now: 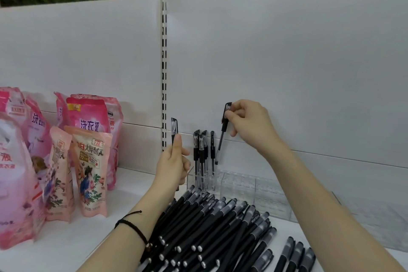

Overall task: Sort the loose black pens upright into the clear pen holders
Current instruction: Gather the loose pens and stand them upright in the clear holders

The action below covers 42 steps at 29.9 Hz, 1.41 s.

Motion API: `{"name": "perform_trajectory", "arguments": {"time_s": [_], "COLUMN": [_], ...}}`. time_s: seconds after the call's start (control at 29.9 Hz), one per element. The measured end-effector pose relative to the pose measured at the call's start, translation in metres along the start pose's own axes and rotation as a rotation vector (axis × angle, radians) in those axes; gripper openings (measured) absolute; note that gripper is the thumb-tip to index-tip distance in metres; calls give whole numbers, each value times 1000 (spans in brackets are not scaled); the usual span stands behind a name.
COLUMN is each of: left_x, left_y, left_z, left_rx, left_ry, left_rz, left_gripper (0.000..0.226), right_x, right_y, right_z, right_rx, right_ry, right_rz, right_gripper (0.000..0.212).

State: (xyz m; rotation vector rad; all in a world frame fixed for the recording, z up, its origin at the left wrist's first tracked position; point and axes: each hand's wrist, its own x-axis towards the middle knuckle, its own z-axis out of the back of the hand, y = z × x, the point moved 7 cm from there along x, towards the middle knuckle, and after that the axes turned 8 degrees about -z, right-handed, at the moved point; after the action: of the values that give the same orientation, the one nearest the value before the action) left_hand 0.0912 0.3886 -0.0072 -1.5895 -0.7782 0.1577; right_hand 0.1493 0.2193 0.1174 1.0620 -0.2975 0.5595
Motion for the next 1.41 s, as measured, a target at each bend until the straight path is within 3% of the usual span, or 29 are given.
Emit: {"name": "perform_trajectory", "arguments": {"time_s": [0.1,0.23,0.33,0.54,0.6,0.67,0.74,0.84,1.0,1.2,1.34,1.41], "left_x": [4,8,9,5,3,-1,-7,-17,-20,-21,-29,-34], "left_y": [4,4,1,-6,-7,-11,-15,-19,-18,-19,-29,-33], "left_z": [1,2,0,-12,-17,-20,-24,-34,-34,-19,-11,-15], "left_rx": [-13,-55,-72,-96,-85,-70,-53,-5,70,390,1172,1384], "left_ry": [-37,-39,-31,82,144,206,272,384,412,335,313,329], "left_rz": [42,43,14,-44,-63,-113,-161,-192,-193,-246,-461,-556], "left_gripper": [45,19,20,20,21,19,16,13,12,17,25,31], "right_x": [0,-1,-1,-5,-6,-4,-4,-10,-14,-12,-10,-9], "right_y": [-3,-8,-10,-31,-31,-20,-7,2,-5,6,10,7], "right_z": [-9,-22,-26,-45,-45,-38,-30,-34,-42,-15,5,4], "right_rx": [-46,-70,-107,-505,-595,-534,-325,-19,103,89,-42,-111], "right_ry": [45,98,109,344,326,215,128,196,234,30,-106,-107], "right_rz": [-4,-22,-25,-94,-88,-38,4,-29,-95,-22,60,78], "right_gripper": [6,7,6,24,31,31,22,20,24,22,26,26]}}
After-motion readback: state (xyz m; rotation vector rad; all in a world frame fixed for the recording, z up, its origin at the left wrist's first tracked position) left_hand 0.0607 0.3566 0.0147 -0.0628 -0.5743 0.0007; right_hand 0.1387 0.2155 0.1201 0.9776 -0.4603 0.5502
